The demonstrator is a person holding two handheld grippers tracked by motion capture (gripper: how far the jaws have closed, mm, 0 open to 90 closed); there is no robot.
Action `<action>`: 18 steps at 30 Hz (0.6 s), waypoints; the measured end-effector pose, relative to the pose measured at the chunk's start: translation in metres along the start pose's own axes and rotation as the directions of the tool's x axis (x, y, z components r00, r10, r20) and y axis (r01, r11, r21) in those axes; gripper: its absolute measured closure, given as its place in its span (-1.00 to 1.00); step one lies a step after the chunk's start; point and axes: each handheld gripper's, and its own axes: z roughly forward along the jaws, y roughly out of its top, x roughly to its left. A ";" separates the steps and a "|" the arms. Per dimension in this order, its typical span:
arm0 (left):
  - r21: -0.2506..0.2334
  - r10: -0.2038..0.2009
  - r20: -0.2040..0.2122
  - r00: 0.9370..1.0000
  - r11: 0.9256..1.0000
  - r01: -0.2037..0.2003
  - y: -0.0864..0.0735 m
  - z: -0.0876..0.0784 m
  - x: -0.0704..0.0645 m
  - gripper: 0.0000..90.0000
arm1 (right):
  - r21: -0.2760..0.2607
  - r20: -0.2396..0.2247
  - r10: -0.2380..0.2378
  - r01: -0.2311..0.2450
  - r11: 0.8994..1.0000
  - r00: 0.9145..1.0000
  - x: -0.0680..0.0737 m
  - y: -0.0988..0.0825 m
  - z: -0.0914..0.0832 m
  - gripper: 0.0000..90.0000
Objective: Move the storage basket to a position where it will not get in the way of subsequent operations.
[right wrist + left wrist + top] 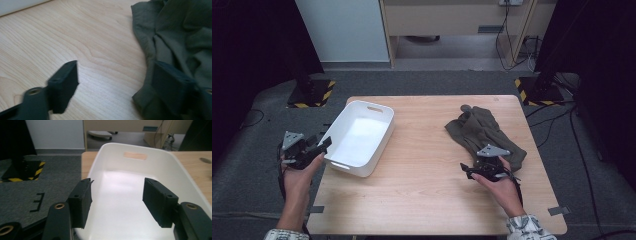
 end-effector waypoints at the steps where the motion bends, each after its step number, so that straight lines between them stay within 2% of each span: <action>1: 0.001 0.008 0.009 1.000 1.000 -0.008 0.002 0.000 -0.006 -0.14 | 0.006 0.013 -0.008 0.008 1.000 1.000 -0.002 0.001 0.000 -0.30; 4: 0.001 0.022 0.074 0.997 1.000 -0.022 0.007 0.003 -0.032 -0.17 | 0.028 0.065 -0.029 0.027 0.999 0.997 -0.012 0.006 0.006 -0.14; 6: 0.000 0.041 0.107 0.993 0.999 -0.042 0.009 0.005 -0.047 -0.22 | 0.053 0.108 -0.027 0.021 0.998 0.994 -0.022 0.010 0.014 -0.16; 8: -0.003 0.066 0.140 0.988 0.998 -0.067 0.011 0.009 -0.065 -0.28 | 0.058 0.107 -0.019 0.013 0.998 0.994 -0.026 0.012 0.017 -0.20; 10: -0.005 0.098 0.186 0.978 0.995 -0.099 0.013 0.013 -0.086 -0.30 | 0.077 0.099 0.002 -0.010 0.997 0.995 -0.031 0.016 0.024 -0.27; 13: 0.004 0.122 0.245 0.962 0.992 -0.127 0.010 0.020 -0.113 -0.33 | 0.095 0.111 0.013 -0.023 0.995 0.994 -0.038 0.020 0.039 -0.34; 14: 0.007 0.125 0.271 0.954 0.991 -0.131 0.007 0.023 -0.125 -0.33 | 0.102 0.113 0.017 -0.029 0.994 0.993 -0.039 0.020 0.043 -0.34; 16: 0.006 0.114 0.307 0.945 0.993 -0.122 0.001 0.026 -0.141 -0.33 | 0.135 0.126 0.019 -0.037 0.990 0.992 -0.042 0.019 0.056 -0.24; 17: 0.011 0.091 0.334 0.938 0.995 -0.101 -0.005 0.027 -0.150 -0.33 | 0.144 0.137 0.017 -0.037 0.989 0.990 -0.042 0.018 0.059 -0.13; 18: 0.010 0.068 0.349 0.934 0.997 -0.076 -0.012 0.026 -0.155 -0.33 | 0.154 0.153 0.013 -0.037 0.987 0.988 -0.043 0.017 0.064 0.01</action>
